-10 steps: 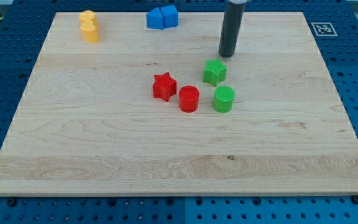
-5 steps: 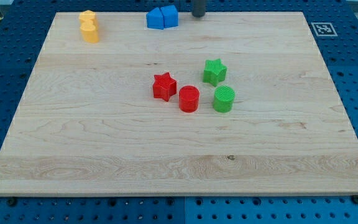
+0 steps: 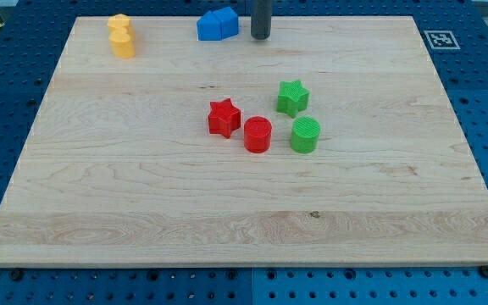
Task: Move the blue cube towards the red star
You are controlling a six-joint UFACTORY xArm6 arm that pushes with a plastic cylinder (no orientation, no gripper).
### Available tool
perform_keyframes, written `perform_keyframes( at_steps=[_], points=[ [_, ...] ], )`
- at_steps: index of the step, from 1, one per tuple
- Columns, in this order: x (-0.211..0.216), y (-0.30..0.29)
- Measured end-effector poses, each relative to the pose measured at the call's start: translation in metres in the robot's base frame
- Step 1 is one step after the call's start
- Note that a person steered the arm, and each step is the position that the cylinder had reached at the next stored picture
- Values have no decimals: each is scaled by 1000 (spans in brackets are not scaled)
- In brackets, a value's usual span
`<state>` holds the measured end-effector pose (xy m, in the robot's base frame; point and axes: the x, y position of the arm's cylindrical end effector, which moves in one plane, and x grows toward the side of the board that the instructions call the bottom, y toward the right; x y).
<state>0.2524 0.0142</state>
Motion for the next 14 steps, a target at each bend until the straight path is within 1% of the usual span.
perform_keyframes(
  at_steps=[1,2,3,4,5,8,9,10,11,12,13,14],
  points=[
    [19,-48],
    [22,-105],
    [-1,-165],
    [-44,-186],
    [-61,-182],
    [-61,-152],
    [-60,-102],
    [-59,-31],
    [-48,-20],
    [-49,-19],
    [-60,2],
    [-59,16]
  ],
)
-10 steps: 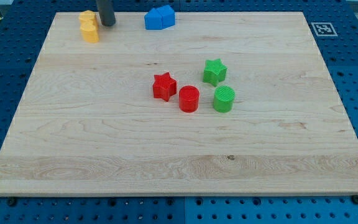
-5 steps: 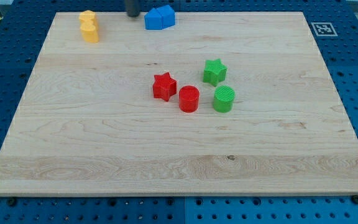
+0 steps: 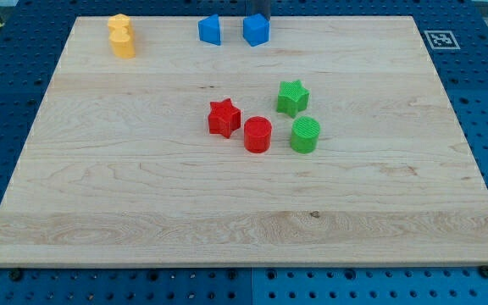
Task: Move the blue cube towards the red star
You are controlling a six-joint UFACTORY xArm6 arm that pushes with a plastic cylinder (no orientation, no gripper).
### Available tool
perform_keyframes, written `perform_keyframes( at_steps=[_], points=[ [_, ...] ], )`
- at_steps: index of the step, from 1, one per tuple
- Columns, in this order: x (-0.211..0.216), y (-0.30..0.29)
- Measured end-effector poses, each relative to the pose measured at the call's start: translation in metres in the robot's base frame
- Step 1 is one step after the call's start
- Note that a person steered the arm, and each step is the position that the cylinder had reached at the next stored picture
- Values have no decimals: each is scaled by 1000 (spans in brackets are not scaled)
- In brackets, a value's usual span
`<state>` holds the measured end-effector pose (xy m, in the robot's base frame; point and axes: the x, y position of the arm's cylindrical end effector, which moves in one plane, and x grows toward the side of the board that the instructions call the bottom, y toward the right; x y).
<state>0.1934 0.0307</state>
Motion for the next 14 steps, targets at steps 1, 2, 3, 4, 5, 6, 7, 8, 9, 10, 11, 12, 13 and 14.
perform_keyframes(
  at_steps=[1,2,3,4,5,6,7,8,9,10,11,12,13,14],
  points=[
    [0,0],
    [1,0],
    [5,-6],
    [27,-7],
    [51,-7],
    [71,-7],
    [80,-7],
    [55,-7],
    [57,-7],
    [77,-7],
    [95,-7],
    [96,-7],
    [95,-7],
    [94,-7]
  ],
)
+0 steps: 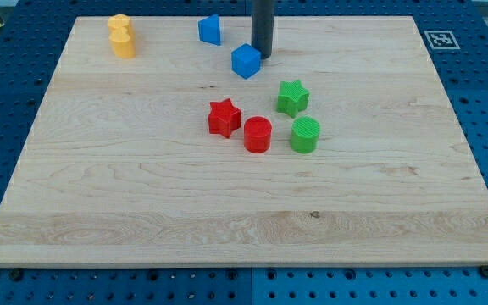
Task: Move the blue cube towards the red star
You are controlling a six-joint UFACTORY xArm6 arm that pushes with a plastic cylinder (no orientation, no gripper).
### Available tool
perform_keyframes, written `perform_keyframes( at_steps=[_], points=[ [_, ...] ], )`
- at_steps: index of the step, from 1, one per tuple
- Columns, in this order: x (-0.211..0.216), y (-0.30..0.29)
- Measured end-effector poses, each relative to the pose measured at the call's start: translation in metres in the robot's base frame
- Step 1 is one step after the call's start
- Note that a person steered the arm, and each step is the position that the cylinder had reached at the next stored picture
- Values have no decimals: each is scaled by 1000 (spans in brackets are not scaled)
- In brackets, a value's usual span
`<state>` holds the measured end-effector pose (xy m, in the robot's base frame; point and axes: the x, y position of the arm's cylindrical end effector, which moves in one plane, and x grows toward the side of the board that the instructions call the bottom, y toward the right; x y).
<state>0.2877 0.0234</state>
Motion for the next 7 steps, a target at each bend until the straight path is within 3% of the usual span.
perform_keyframes(
  at_steps=[5,7],
  points=[
    [-14,-32],
    [29,-32]
  ],
)
